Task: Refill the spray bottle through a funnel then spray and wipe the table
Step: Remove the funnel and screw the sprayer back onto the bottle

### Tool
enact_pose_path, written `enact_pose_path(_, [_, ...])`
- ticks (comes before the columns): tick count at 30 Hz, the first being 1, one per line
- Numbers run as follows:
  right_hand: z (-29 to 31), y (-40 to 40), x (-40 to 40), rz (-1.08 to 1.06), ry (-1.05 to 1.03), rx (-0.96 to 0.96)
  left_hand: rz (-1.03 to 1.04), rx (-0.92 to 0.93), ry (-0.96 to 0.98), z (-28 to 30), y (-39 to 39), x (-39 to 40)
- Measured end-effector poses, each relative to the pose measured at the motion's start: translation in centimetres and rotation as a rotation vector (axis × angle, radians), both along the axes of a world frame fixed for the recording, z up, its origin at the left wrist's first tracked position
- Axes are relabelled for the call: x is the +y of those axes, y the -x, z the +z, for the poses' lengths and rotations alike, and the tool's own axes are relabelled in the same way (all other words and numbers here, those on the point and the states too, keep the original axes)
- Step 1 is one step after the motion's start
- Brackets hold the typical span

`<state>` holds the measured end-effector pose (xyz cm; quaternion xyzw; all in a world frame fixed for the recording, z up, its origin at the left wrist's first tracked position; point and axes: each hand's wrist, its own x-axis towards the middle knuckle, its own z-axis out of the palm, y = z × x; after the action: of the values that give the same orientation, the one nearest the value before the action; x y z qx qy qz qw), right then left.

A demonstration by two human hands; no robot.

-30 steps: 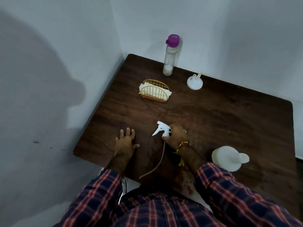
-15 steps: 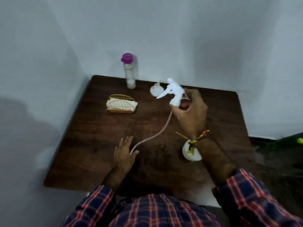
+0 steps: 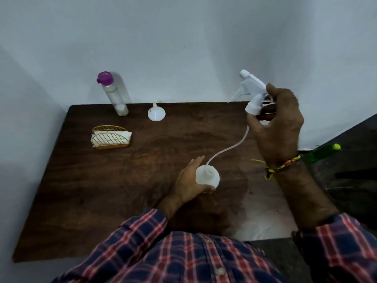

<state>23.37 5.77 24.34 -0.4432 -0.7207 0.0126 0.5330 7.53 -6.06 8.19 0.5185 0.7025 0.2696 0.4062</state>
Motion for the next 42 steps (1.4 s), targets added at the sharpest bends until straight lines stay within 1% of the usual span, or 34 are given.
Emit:
enact_pose_path(3, [0.1, 0.2, -0.2, 0.049, -0.044, -0.075, 0.016, 0.018, 0.013, -0.7, -1.0, 0.4])
enact_pose_path(10, [-1.5, -0.9, -1.1, 0.065, -0.087, -0.1, 0.094, 0.027, 0.012, -1.7, -1.6, 0.4])
enact_pose_path(14, [-2.6, -0.8, -1.7, 0.086, -0.188, -0.144, 0.078, 0.046, -0.007, -1.7, -1.4, 0.5])
enact_pose_path(21, [-4.2, -1.2, -1.7, 0.115, -0.283, -0.155, 0.045, 0.077, -0.002, -2.0, -1.1, 0.8])
enact_pose_path(28, [-6.1, -1.7, -2.7, 0.236, -0.377, -0.222, 0.013, 0.021, 0.004, -2.1, -0.4, 1.5])
enact_pose_path(33, [-6.6, -2.4, -3.6, 0.313, -0.409, -0.24, -0.087, 0.085, 0.058, -1.4, 0.1, 2.7])
enact_pose_path(37, [-6.9, -2.9, -3.8, 0.358, -0.418, -0.255, -0.1, 0.145, 0.083, -1.8, 0.2, 3.0])
enact_pose_path(39, [-7.3, -3.3, -3.6, 0.376, -0.407, -0.277, -0.109, 0.11, 0.029, -2.1, 0.3, 2.8])
enact_pose_path(42, [-7.6, -3.5, -3.4, 0.386, -0.391, -0.282, -0.091, -0.055, -0.076, -2.1, 0.2, 2.1])
